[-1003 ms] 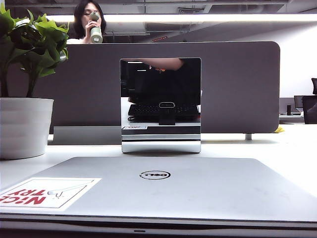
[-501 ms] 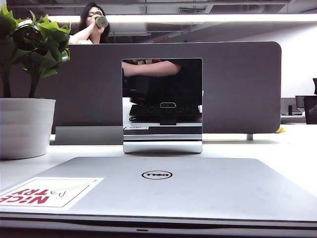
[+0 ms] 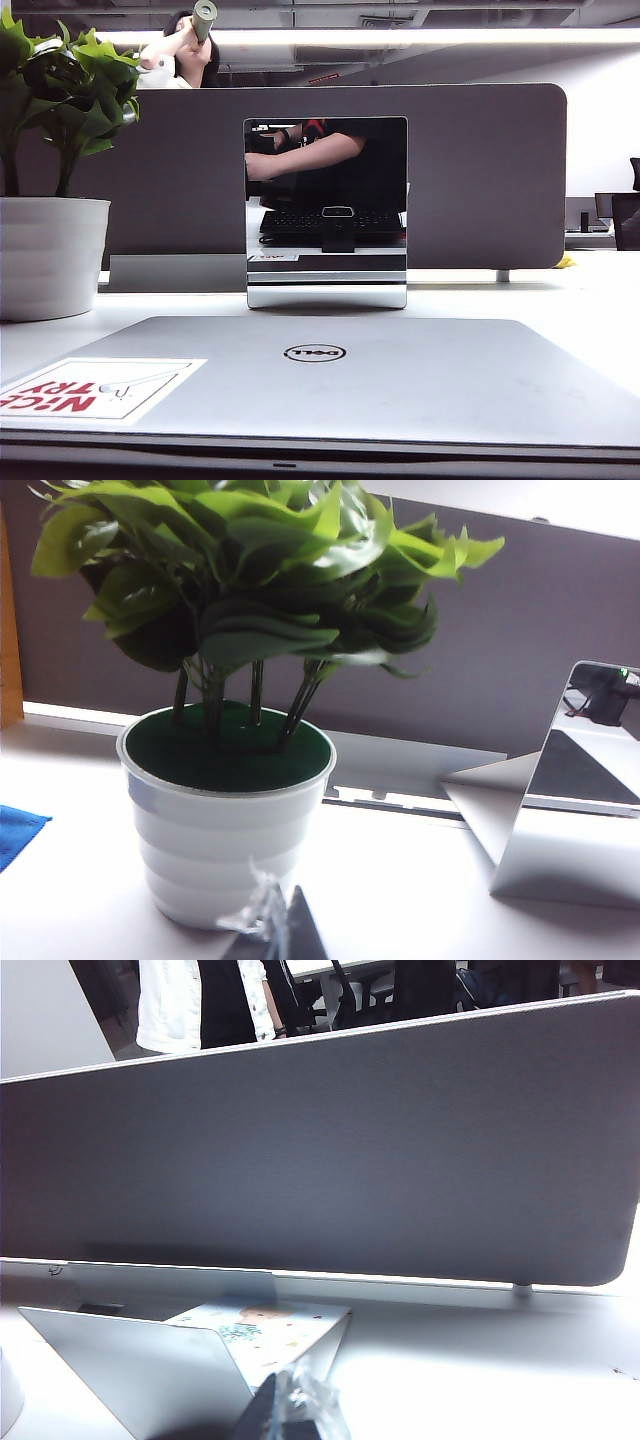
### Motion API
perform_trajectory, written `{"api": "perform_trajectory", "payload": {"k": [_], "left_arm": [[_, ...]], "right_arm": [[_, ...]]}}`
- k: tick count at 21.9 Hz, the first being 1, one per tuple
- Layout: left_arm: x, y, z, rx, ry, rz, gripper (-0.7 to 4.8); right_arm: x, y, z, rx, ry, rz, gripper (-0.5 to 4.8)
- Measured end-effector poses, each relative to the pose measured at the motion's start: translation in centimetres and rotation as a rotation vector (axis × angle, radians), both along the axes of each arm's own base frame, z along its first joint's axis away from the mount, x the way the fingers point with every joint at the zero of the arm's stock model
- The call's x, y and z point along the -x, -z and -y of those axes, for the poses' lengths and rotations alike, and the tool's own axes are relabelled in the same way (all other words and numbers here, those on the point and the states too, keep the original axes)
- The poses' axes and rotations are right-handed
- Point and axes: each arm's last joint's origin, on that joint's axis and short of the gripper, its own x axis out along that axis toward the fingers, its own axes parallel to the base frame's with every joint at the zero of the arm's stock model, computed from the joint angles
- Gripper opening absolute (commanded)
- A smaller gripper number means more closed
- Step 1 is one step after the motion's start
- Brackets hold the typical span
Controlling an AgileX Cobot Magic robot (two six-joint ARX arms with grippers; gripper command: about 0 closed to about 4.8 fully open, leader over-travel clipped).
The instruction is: Close the laptop lid.
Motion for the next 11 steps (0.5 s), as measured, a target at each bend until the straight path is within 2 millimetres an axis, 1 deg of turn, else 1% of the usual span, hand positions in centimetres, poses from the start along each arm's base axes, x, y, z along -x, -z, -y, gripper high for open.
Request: {"api": "perform_trajectory", "payload": {"k": [3,6,11], "left_arm": [[0.1,0.4,-0.1,-0.008,-0.021,0.004,-0.05],[0.2,1.2,-0.1,-0.009,-0.027,0.004,-0.05],[0.3,1.7,-0.1,-0.014,-0.028,0.003,-0.05]], "right_arm": [[0.0,0.0,0.0,0.0,0.0,0.0,-0.01],[0.0,0.0,0.0,0.0,0.0,0.0,-0.01],[0.0,0.0,0.0,0.0,0.0,0.0,-0.01]]}}
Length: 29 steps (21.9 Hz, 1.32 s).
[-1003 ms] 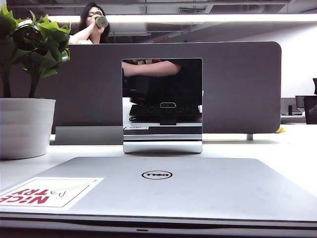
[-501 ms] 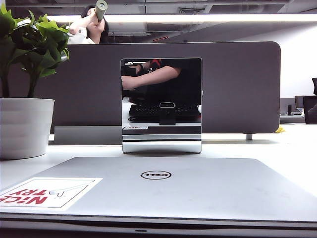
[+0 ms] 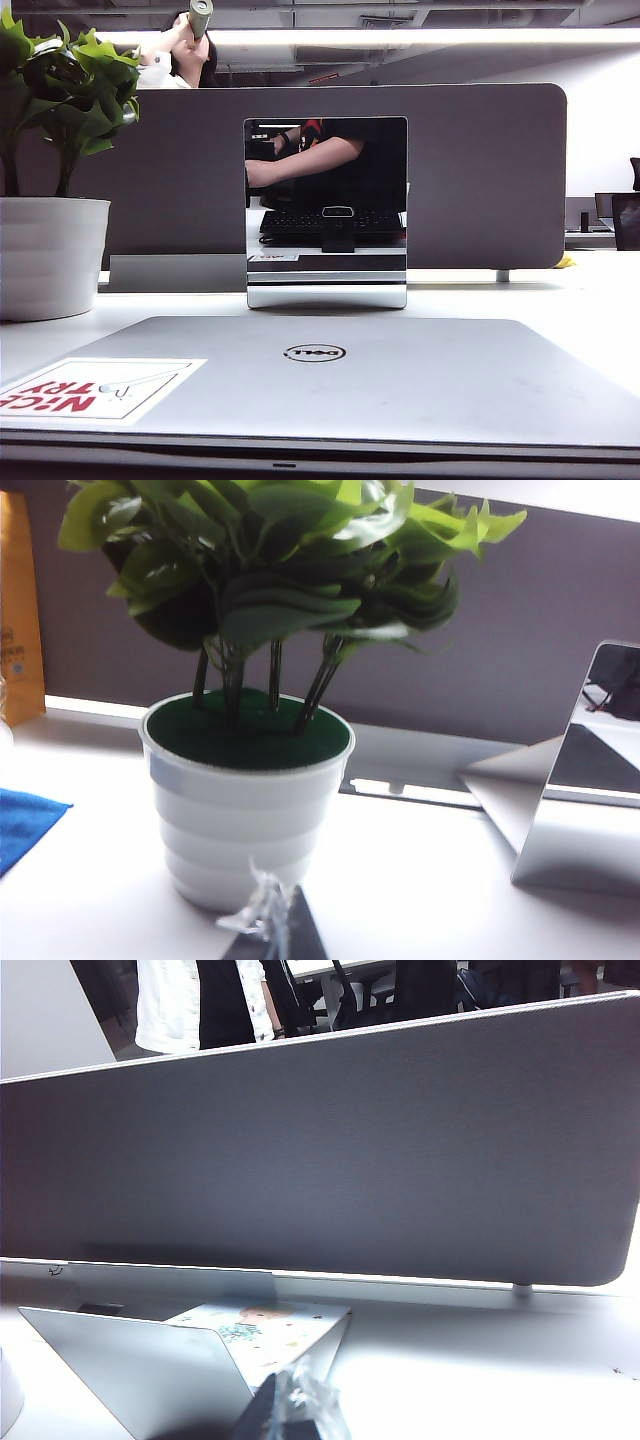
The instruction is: Close the laptop lid.
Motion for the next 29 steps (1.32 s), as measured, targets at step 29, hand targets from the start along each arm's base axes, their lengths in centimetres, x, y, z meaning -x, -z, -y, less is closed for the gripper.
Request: {"api": "perform_trajectory", "payload": {"k": [29], "left_arm": [[0.0,1.8,0.0,-0.005,-0.001,-0.051,-0.05]], "right_arm": [[0.0,0.0,0.0,0.0,0.0,0.0,-0.01]]}}
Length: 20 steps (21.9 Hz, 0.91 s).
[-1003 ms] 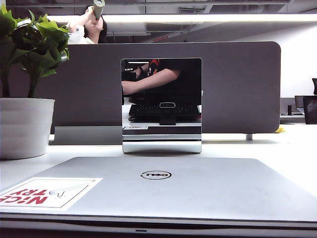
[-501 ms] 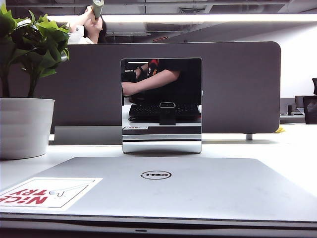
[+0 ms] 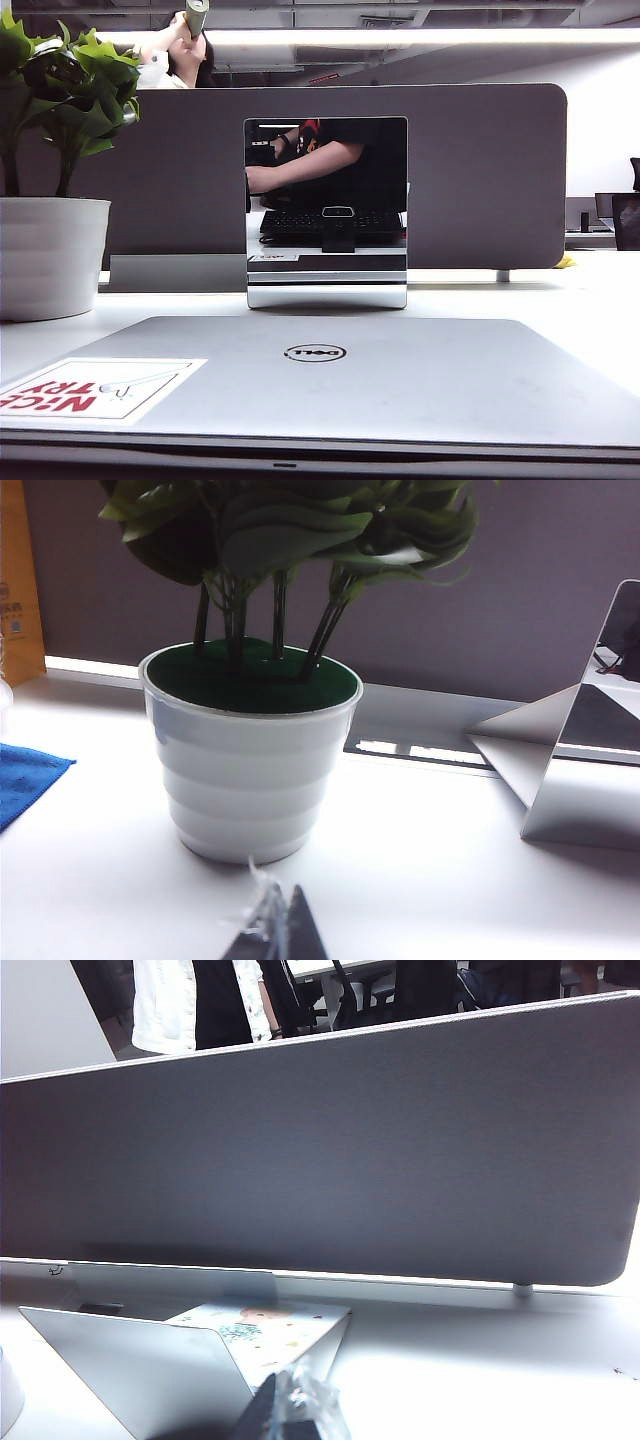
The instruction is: Close the laptop lid.
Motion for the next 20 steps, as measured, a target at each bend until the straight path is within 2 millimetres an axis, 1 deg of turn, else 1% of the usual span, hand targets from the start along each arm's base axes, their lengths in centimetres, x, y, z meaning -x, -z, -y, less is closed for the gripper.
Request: {"api": "perform_trajectory", "payload": {"k": [20], "left_arm": [[-0.01,0.12,-0.01,-0.01,-0.002,-0.012,-0.05]], "right_arm": [[0.0,-0.01,0.0,0.0,0.0,0.0,-0.01]]}}
